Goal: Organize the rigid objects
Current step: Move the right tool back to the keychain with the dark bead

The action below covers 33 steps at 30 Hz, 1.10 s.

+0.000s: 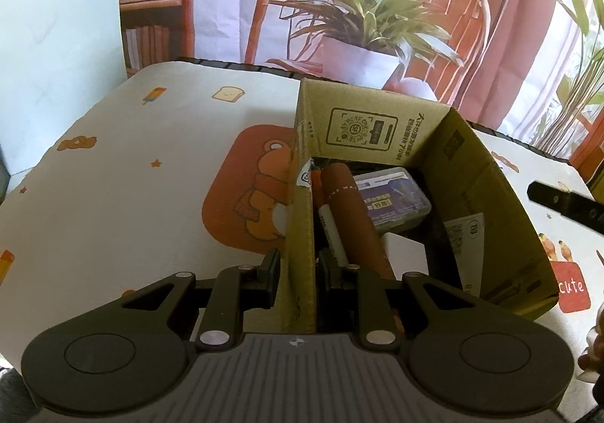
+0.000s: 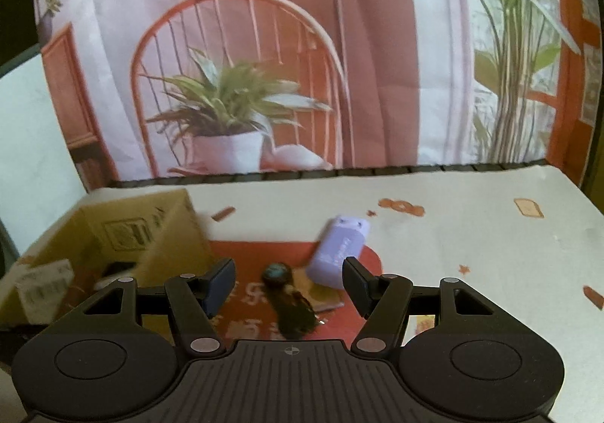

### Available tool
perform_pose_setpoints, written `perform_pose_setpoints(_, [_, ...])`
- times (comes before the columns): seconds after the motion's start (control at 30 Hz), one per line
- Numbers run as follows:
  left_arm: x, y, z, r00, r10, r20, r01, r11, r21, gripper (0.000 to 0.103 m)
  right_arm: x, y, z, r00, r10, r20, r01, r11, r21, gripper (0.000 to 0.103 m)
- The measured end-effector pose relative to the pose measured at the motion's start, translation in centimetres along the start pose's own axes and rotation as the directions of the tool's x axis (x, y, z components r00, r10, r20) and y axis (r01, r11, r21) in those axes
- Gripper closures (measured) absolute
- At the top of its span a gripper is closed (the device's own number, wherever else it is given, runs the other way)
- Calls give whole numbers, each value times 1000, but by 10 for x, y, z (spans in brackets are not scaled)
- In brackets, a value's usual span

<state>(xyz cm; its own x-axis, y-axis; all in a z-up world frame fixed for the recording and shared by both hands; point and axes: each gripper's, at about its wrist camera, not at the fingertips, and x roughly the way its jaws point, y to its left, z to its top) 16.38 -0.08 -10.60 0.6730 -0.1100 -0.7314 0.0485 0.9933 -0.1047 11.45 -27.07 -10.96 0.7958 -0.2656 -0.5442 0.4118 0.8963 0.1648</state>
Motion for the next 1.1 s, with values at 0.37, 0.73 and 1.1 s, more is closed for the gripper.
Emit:
perform_pose_setpoints(0.37, [0, -4, 1, 1000, 17, -1, -17, 1000, 18, 80, 32, 3, -23, 997, -18, -79, 11, 996, -88, 52])
perform_pose_setpoints(0.73, [1, -8, 1, 1000, 25, -9, -24, 999, 31, 80, 46, -8, -26, 993, -2, -117, 2, 1000, 0, 57])
perform_pose_setpoints(1.1, [2, -8, 1, 1000, 26, -13, -26, 999, 34, 80, 50, -35, -31, 991, 41, -125, -21, 987, 159, 89])
